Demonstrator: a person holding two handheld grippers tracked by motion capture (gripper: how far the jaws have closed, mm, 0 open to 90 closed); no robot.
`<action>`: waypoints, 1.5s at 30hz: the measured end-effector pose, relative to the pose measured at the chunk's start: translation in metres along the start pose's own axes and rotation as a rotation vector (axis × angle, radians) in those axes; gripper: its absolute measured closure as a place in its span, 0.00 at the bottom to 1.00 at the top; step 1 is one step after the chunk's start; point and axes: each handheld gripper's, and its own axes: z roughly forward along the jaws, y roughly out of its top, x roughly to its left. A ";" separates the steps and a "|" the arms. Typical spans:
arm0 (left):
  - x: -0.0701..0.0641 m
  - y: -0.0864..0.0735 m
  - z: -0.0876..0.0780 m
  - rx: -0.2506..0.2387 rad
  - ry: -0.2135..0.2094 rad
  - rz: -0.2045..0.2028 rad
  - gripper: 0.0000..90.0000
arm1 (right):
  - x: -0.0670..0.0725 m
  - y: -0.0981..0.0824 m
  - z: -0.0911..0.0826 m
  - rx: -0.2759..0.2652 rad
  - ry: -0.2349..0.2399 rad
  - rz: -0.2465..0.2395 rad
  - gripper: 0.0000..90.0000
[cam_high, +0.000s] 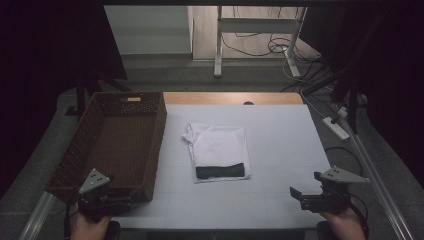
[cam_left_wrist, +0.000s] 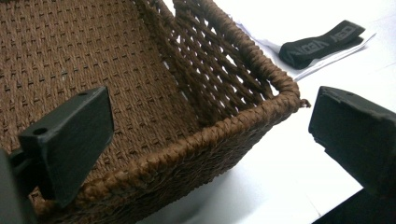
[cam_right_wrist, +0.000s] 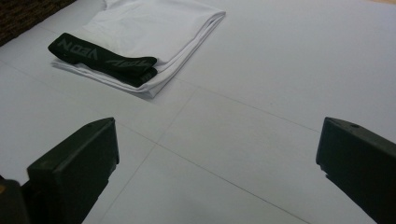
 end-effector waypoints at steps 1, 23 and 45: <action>0.000 0.000 0.000 0.000 0.000 0.000 0.01 | 0.000 0.000 0.000 0.002 0.000 0.001 0.00; 0.001 0.000 0.001 0.013 -0.005 -0.008 0.02 | 0.001 0.001 0.001 0.015 0.024 -0.012 0.00; 0.000 0.002 0.002 0.009 -0.066 0.027 0.00 | 0.003 0.001 0.002 0.020 0.033 -0.036 0.00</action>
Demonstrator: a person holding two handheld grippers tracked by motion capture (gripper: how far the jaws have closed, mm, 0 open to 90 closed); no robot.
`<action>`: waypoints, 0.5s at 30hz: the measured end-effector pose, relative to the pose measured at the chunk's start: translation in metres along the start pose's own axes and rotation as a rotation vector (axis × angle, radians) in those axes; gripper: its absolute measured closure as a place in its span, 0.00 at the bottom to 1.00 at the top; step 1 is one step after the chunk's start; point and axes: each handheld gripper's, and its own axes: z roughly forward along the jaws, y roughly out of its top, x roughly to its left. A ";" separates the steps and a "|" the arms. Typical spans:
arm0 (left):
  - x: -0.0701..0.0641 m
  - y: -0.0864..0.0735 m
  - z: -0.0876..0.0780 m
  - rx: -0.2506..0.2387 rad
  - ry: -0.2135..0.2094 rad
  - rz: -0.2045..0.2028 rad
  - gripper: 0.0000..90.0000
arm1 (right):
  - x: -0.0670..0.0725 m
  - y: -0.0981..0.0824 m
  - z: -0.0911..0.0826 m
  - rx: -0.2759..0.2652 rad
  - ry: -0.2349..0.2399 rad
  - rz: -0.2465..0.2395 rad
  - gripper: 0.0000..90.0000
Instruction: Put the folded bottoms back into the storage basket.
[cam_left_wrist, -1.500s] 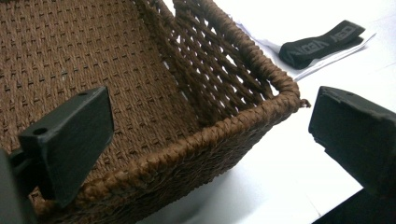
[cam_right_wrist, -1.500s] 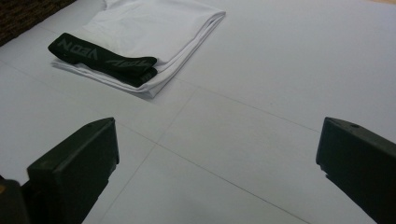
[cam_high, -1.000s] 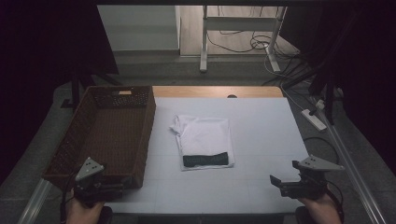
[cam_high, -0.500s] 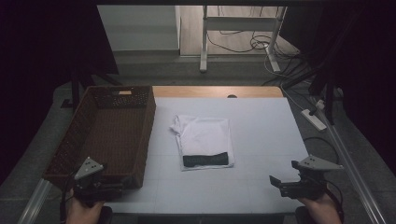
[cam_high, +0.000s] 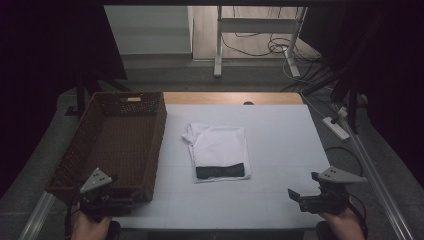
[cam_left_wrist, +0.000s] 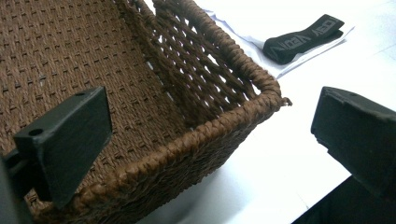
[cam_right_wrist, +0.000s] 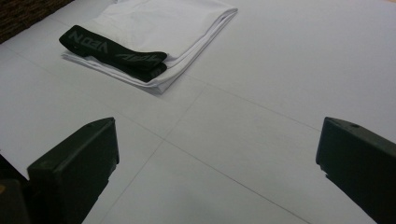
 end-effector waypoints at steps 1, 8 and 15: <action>0.000 0.000 0.000 -0.003 -0.003 0.000 0.00 | 0.000 0.000 0.000 0.000 0.000 -0.001 0.00; -0.001 0.002 0.000 -0.023 -0.050 0.005 0.00 | 0.000 0.000 0.000 0.000 -0.003 -0.001 0.00; -0.005 0.006 0.004 -0.028 -0.085 0.015 0.00 | 0.001 0.000 0.000 0.005 -0.005 -0.011 0.00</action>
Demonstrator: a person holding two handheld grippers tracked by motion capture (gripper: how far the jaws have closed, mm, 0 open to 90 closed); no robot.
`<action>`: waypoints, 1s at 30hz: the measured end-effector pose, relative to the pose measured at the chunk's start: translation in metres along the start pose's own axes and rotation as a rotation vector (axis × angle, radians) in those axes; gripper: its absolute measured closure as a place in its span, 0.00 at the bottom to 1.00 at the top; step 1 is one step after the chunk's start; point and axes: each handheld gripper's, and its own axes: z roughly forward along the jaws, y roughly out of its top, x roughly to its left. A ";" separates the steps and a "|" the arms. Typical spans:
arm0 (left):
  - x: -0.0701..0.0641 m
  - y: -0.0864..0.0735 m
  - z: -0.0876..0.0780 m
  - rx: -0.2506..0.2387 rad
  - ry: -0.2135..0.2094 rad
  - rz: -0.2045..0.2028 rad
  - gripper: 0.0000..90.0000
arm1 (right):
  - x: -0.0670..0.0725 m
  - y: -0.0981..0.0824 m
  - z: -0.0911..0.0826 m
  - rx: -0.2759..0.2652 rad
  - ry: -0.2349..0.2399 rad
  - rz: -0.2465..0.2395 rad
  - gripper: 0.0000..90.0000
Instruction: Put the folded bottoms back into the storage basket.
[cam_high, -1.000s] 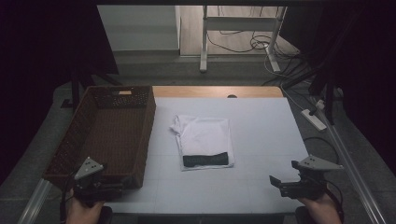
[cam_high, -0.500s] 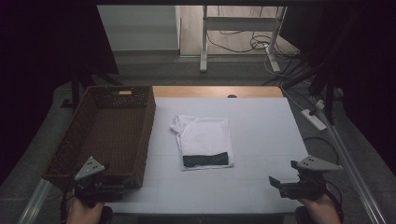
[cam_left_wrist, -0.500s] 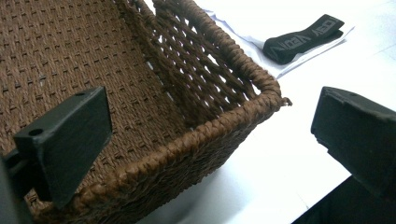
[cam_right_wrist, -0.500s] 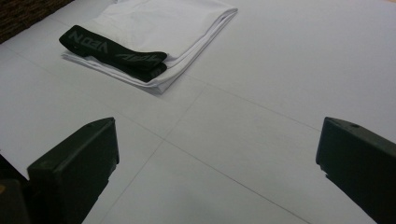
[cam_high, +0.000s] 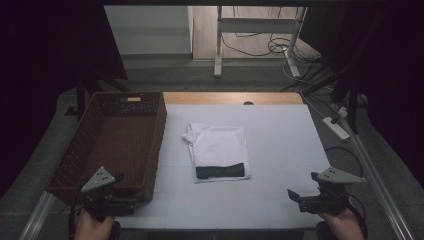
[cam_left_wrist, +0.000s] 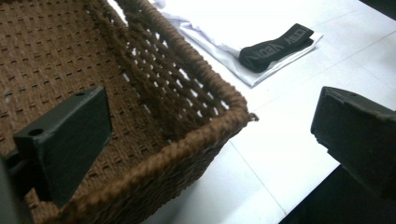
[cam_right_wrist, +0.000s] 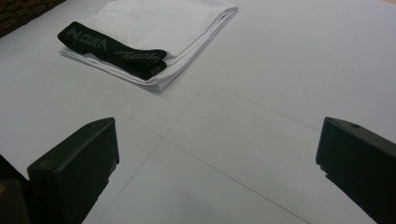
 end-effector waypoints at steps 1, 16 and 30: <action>0.000 0.000 0.000 0.000 0.000 0.000 0.00 | 0.000 0.000 0.000 0.000 0.000 -0.001 0.00; -0.010 0.011 0.014 0.004 -0.040 0.018 0.00 | 0.002 0.000 0.001 0.006 -0.003 -0.025 0.00; -0.024 0.023 0.030 0.010 -0.100 0.058 0.00 | 0.004 0.000 0.002 0.015 -0.002 -0.043 0.00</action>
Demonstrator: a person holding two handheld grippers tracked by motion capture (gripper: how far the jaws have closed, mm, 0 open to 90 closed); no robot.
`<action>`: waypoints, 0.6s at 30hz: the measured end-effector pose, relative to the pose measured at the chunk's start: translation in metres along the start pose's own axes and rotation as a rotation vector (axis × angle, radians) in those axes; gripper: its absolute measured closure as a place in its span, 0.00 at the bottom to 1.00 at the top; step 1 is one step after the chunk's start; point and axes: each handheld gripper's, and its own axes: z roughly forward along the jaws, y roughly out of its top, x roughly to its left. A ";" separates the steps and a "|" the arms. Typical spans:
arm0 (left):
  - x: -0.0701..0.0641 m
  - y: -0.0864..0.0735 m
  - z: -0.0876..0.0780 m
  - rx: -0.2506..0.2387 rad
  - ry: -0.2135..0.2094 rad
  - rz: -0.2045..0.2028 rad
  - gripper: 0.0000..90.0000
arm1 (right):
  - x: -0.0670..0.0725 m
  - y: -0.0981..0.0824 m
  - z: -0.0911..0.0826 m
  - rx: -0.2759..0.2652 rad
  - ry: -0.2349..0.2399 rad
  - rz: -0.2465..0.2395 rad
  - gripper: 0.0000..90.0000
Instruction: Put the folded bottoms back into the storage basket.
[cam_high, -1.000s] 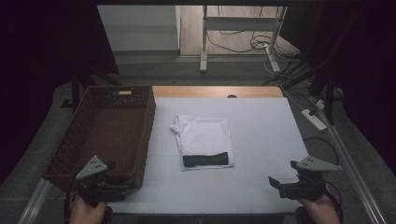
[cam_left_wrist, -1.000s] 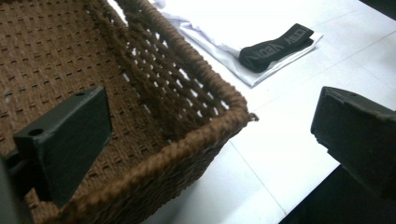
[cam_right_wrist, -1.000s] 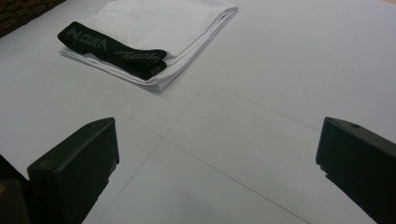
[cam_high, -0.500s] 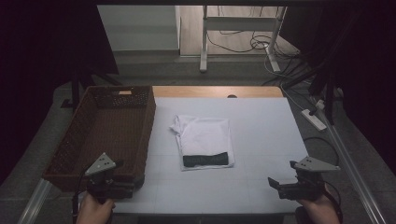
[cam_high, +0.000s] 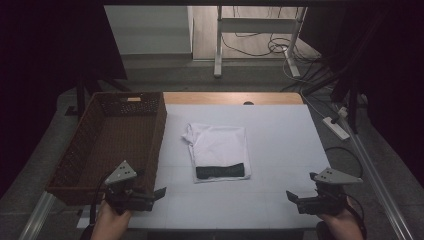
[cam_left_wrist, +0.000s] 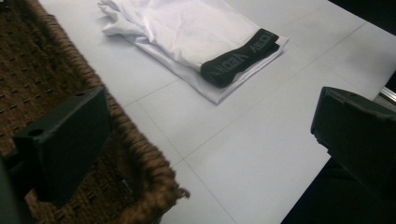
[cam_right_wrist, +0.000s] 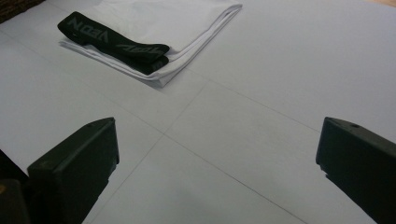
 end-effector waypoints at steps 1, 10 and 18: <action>-0.001 0.001 0.000 -0.002 0.002 -0.001 0.00 | 0.000 0.000 0.000 0.002 -0.001 -0.001 0.00; -0.009 0.008 0.006 0.001 -0.033 0.012 0.00 | 0.001 0.000 0.000 0.001 -0.002 -0.007 0.00; -0.018 0.012 0.017 0.017 -0.078 0.026 0.00 | 0.001 0.000 0.000 0.000 -0.001 -0.012 0.00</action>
